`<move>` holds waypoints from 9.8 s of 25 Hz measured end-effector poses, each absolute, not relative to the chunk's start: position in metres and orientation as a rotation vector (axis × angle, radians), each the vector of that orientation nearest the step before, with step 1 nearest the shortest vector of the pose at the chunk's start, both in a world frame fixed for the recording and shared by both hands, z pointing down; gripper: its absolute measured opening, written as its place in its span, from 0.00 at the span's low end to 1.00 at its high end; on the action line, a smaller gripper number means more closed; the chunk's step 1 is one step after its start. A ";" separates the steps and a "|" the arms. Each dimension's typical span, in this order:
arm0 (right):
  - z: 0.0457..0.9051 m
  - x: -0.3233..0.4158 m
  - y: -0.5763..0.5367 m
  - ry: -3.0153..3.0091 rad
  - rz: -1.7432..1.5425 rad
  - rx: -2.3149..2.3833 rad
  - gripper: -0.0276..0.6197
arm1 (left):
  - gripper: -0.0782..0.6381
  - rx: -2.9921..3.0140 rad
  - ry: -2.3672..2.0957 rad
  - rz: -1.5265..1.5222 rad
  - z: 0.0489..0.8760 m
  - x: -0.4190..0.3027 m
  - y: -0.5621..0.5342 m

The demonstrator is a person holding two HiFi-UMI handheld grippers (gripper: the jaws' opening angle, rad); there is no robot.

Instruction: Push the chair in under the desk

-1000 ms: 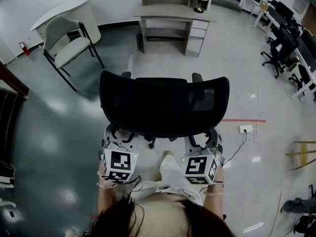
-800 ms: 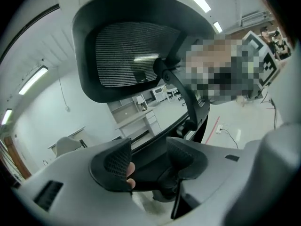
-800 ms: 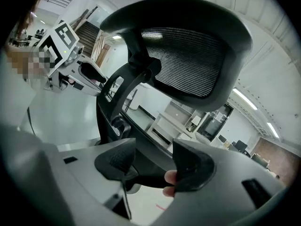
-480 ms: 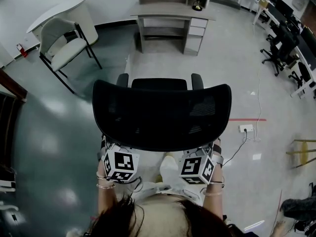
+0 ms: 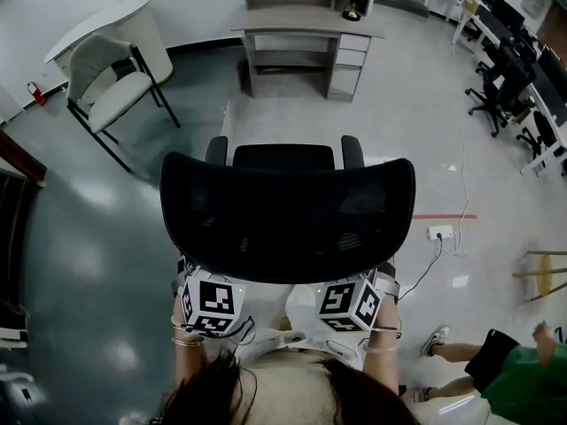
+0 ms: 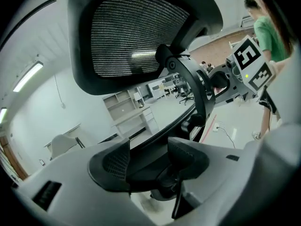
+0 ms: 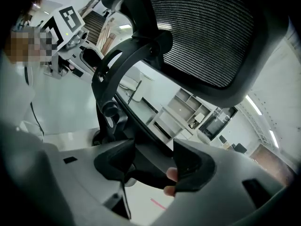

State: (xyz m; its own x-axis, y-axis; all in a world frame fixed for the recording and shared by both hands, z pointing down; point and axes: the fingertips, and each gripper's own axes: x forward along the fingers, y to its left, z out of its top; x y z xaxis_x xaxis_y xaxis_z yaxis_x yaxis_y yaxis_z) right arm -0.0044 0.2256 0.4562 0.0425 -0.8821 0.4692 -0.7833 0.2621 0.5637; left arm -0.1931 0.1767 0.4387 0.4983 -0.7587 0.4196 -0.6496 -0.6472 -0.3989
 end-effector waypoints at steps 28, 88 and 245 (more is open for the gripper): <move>0.455 0.002 0.181 -1.721 -0.147 1.471 0.41 | 0.44 -2.529 1.193 -0.854 0.436 -0.190 0.131; 0.452 0.109 0.063 -1.698 -0.184 1.516 0.40 | 0.43 -2.632 1.050 -1.002 0.435 -0.084 0.015; 0.445 0.141 -0.352 -1.632 0.005 1.490 0.36 | 0.41 -2.586 1.016 -0.761 0.421 -0.054 -0.400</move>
State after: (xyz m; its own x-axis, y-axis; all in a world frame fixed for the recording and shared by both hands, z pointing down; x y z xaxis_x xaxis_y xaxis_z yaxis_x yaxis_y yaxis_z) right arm 0.1412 -0.3523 0.4455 0.1295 -0.7929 0.5954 -0.7968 0.2742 0.5384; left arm -0.0544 -0.4000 0.4211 0.6184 -0.6905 0.3752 -0.5542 -0.7217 -0.4148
